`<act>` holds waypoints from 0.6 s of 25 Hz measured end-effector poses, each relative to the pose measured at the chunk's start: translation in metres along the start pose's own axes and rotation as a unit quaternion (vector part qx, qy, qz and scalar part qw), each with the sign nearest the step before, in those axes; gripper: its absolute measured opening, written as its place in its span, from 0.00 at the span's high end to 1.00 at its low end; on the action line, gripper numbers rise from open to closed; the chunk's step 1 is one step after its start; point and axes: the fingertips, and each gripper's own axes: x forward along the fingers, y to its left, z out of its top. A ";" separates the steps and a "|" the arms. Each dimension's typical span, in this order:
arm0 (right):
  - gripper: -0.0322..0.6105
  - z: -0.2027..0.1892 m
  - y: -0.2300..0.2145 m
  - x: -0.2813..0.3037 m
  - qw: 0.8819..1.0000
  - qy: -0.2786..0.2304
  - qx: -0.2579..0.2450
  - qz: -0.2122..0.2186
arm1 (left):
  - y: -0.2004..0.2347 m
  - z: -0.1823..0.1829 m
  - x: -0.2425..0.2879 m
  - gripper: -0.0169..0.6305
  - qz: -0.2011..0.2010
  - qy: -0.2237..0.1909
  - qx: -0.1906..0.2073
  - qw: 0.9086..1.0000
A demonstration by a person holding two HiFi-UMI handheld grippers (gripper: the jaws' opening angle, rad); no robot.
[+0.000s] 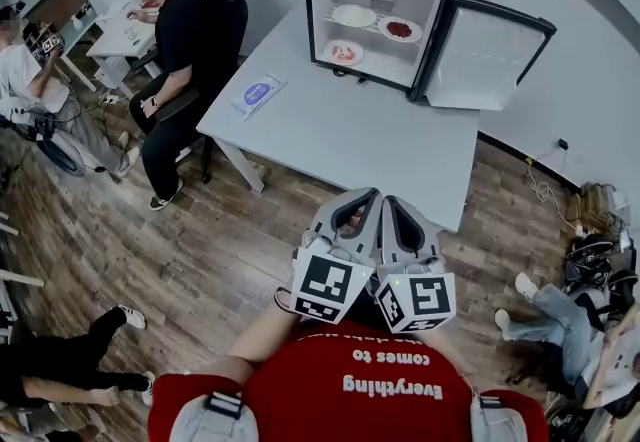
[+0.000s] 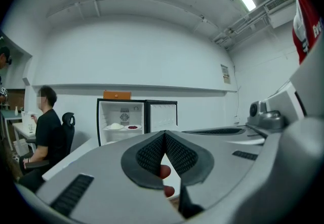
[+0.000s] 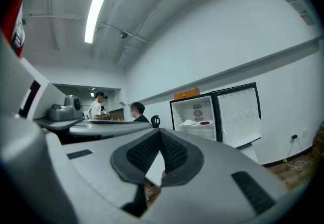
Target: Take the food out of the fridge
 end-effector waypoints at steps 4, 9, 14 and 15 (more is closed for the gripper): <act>0.93 0.022 -0.034 0.065 1.000 -0.011 -0.002 -0.004 | 0.039 0.024 0.062 0.97 -0.005 -0.016 0.011 1.000; 0.93 0.035 -0.072 0.137 1.000 -0.005 -0.014 -0.001 | 0.083 0.039 0.130 0.97 -0.003 -0.026 0.003 1.000; 0.93 0.039 -0.093 0.195 1.000 -0.001 -0.020 0.001 | 0.123 0.043 0.176 0.97 -0.001 -0.035 0.005 0.999; 0.93 0.039 -0.095 0.206 1.000 0.001 -0.020 0.002 | 0.131 0.043 0.182 0.97 -0.001 -0.036 0.004 0.999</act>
